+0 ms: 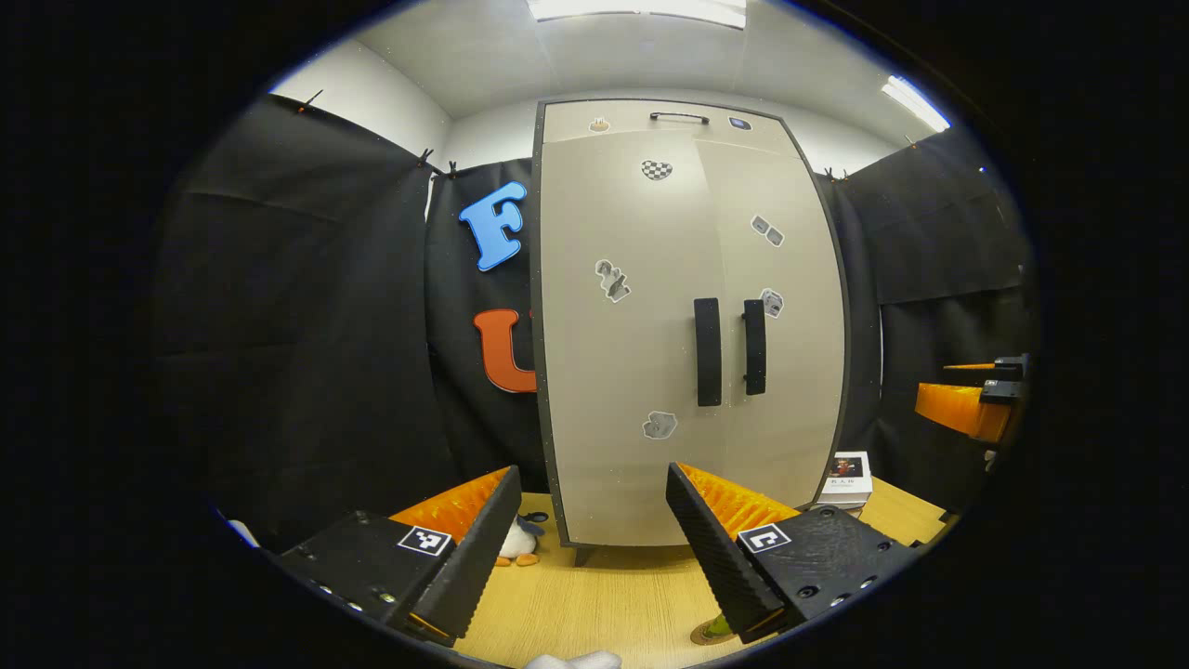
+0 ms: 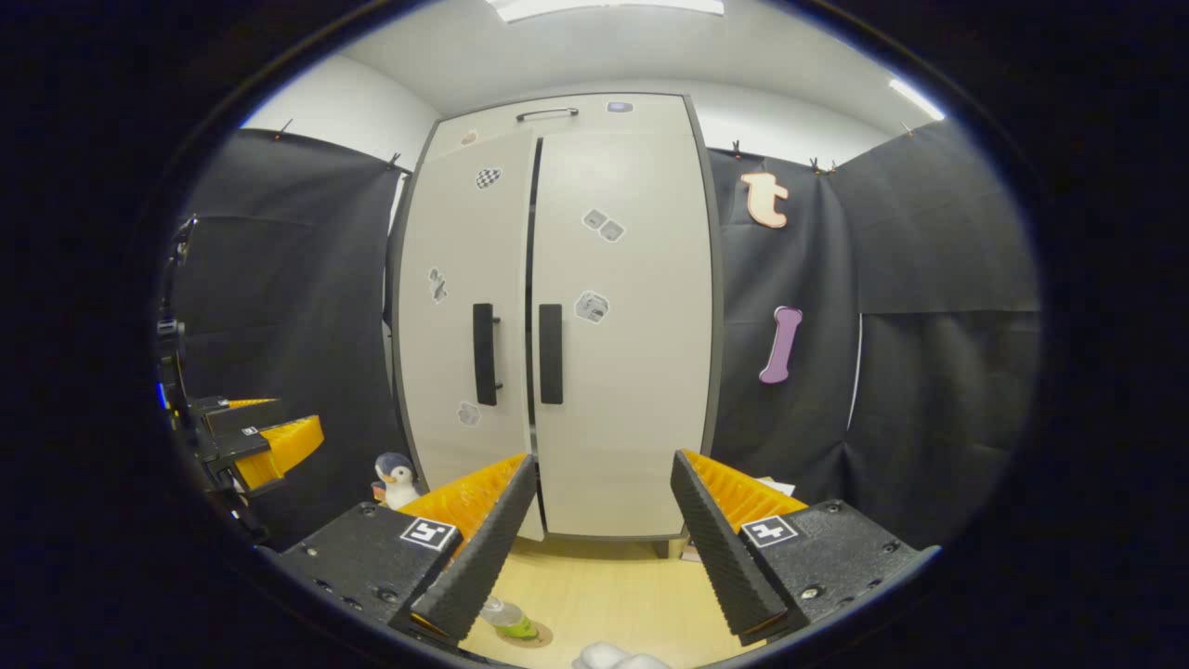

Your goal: Grasp the bottle in the cabinet with the left hand and place it on the coaster, then close the right door with the right hand and the left door with the left hand.

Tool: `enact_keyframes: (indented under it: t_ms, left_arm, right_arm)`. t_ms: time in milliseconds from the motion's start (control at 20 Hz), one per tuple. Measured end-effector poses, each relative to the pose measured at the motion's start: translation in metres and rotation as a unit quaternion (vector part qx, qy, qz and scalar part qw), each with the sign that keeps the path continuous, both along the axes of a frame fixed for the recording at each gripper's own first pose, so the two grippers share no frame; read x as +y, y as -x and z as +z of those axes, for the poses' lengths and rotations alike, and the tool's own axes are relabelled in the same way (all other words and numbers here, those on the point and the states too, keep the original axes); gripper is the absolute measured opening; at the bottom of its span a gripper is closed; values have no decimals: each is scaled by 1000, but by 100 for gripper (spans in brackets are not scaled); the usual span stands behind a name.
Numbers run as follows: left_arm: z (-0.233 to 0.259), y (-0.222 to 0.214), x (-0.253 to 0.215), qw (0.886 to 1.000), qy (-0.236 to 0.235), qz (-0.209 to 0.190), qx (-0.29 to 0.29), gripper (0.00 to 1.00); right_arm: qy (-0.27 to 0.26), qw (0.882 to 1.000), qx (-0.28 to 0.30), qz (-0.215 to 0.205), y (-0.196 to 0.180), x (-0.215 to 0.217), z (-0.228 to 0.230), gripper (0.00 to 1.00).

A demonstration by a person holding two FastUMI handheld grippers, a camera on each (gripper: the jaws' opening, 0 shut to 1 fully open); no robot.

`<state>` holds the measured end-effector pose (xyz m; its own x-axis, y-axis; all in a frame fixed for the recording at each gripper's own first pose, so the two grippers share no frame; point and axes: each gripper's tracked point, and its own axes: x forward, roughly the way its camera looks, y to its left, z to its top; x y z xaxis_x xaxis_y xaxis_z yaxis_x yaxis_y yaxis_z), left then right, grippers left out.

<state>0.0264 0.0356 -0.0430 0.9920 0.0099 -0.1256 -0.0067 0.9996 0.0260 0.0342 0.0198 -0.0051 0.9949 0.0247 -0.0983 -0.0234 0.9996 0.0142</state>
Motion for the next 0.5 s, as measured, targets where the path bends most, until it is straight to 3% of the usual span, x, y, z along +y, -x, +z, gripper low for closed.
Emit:
enact_keyframes:
  t_ms: [500]
  left_arm:
    - [-1, 3, 0, 1000, -4, -2, 3, 96]
  right_arm:
    - [-1, 1000, 5, 7, 4, 5, -4, 94]
